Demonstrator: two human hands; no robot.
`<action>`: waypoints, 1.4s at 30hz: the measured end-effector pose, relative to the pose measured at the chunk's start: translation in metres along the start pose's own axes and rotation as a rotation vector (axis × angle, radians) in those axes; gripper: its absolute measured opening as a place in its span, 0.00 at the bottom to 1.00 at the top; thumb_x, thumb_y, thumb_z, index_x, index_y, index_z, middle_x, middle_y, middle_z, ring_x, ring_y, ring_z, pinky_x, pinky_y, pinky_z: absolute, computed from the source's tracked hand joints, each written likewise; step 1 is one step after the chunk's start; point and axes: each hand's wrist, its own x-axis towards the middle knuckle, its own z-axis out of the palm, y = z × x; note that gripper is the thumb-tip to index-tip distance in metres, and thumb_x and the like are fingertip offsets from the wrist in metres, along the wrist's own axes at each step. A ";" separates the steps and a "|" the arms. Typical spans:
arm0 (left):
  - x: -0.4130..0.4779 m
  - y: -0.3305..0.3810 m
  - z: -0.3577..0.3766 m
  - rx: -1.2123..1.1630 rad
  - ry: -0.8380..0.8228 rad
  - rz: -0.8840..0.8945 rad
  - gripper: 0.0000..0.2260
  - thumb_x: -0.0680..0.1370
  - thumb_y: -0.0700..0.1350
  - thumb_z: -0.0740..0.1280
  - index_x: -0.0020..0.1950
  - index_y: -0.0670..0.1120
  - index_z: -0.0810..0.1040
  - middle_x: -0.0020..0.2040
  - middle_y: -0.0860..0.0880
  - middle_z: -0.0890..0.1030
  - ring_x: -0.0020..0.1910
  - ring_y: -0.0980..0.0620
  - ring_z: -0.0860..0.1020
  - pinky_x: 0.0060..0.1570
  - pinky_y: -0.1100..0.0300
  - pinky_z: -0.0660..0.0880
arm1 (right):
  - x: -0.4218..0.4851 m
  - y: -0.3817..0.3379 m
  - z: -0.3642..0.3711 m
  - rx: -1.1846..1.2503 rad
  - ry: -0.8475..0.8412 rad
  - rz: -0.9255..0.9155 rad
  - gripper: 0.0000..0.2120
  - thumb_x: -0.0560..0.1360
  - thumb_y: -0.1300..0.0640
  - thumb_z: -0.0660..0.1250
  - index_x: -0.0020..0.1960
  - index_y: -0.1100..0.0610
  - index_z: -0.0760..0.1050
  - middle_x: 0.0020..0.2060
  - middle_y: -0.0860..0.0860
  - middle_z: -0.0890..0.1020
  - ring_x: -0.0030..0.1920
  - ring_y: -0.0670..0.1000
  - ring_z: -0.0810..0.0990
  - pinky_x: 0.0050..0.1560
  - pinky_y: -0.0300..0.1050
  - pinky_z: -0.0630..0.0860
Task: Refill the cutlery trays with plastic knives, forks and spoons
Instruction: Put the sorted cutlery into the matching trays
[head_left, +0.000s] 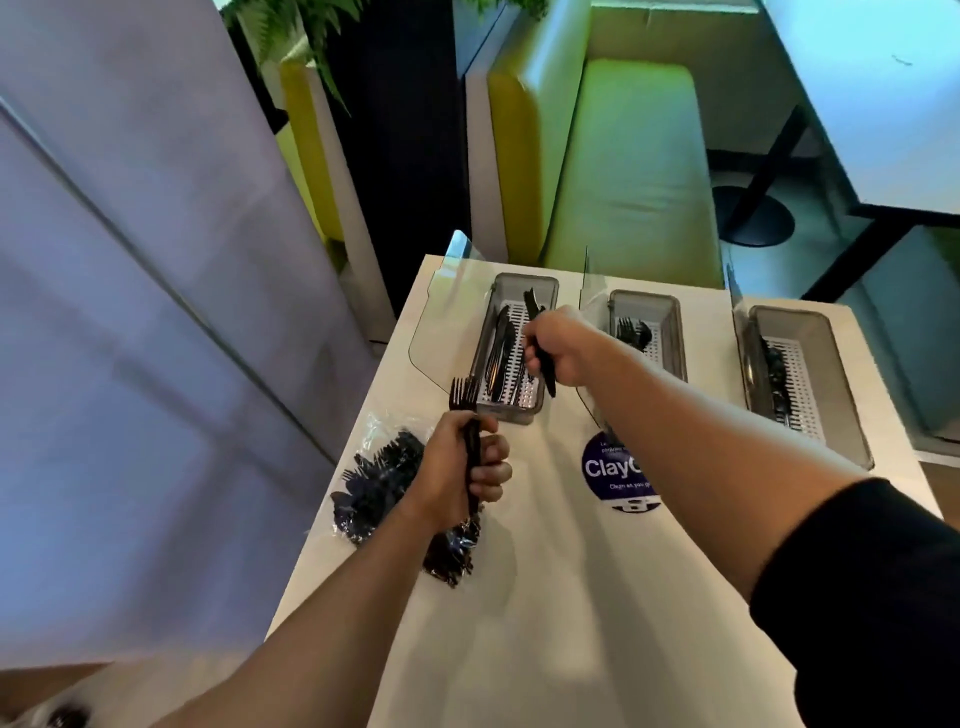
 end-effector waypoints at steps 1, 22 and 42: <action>0.001 0.000 -0.004 0.003 0.013 0.011 0.09 0.79 0.48 0.55 0.41 0.49 0.71 0.32 0.50 0.64 0.23 0.57 0.58 0.21 0.68 0.55 | 0.003 -0.001 0.005 -0.021 0.011 -0.012 0.14 0.85 0.63 0.52 0.40 0.58 0.65 0.30 0.52 0.69 0.28 0.47 0.65 0.23 0.37 0.66; 0.017 -0.012 0.064 0.281 -0.073 0.132 0.19 0.85 0.52 0.55 0.40 0.47 0.76 0.29 0.49 0.68 0.22 0.56 0.59 0.23 0.64 0.52 | -0.036 0.028 -0.066 0.034 -0.198 -0.310 0.16 0.79 0.54 0.70 0.61 0.62 0.79 0.54 0.58 0.85 0.54 0.57 0.84 0.59 0.57 0.79; 0.039 -0.043 0.095 0.775 0.287 0.827 0.02 0.81 0.37 0.66 0.51 0.41 0.78 0.38 0.46 0.77 0.32 0.59 0.72 0.32 0.65 0.72 | -0.030 0.022 -0.161 0.506 0.146 -0.261 0.11 0.82 0.55 0.64 0.61 0.60 0.73 0.29 0.49 0.71 0.24 0.46 0.66 0.23 0.41 0.69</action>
